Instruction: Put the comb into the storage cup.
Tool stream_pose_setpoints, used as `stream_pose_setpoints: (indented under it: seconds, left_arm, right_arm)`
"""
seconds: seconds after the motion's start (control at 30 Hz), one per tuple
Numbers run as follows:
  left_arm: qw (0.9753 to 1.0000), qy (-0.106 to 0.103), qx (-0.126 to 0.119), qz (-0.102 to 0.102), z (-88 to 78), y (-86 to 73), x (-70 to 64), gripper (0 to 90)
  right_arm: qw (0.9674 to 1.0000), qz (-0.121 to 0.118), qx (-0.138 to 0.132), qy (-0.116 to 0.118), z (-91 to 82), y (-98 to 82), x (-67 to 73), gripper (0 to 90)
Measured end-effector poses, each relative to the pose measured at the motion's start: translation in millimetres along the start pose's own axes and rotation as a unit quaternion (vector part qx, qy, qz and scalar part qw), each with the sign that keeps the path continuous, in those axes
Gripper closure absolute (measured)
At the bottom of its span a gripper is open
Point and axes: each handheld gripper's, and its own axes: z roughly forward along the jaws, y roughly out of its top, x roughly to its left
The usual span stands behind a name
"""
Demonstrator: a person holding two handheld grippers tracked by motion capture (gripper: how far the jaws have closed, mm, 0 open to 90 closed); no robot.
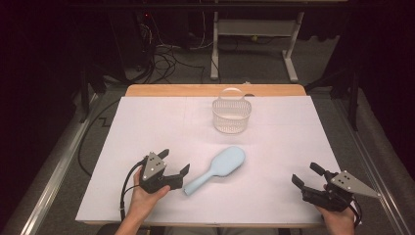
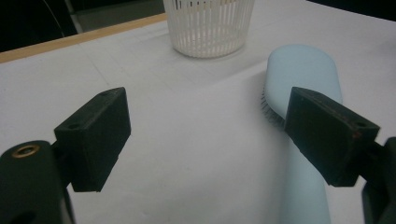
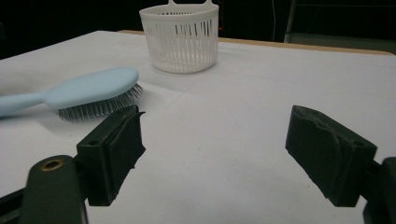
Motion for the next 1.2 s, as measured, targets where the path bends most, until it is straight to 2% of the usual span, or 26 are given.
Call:
stream_pose_setpoints:
  seconds: [0.37, 0.63, 0.83, 1.2]
  left_arm:
    - [0.9999, -0.017, 0.002, 0.003, 10.2, 5.8, -8.8, 15.4]
    - [0.9999, -0.015, 0.004, -0.001, 13.7, 6.9, -10.5, 15.4]
    - [0.9997, -0.021, 0.007, -0.003, 16.4, 10.0, -13.8, 15.4]
    - [0.9993, -0.030, 0.011, 0.017, 24.2, 17.1, -23.1, 15.8]
  right_arm:
    - [1.0000, -0.001, 0.002, -0.001, 0.4, -0.1, 0.2, 18.9]
    - [0.9999, 0.002, -0.002, -0.012, -0.2, 0.0, -0.3, 17.0]
    - [1.0000, -0.001, 0.003, -0.009, 1.5, -0.2, 0.6, 17.0]
    - [1.0000, -0.001, 0.003, -0.008, 1.4, -0.3, 0.5, 17.0]
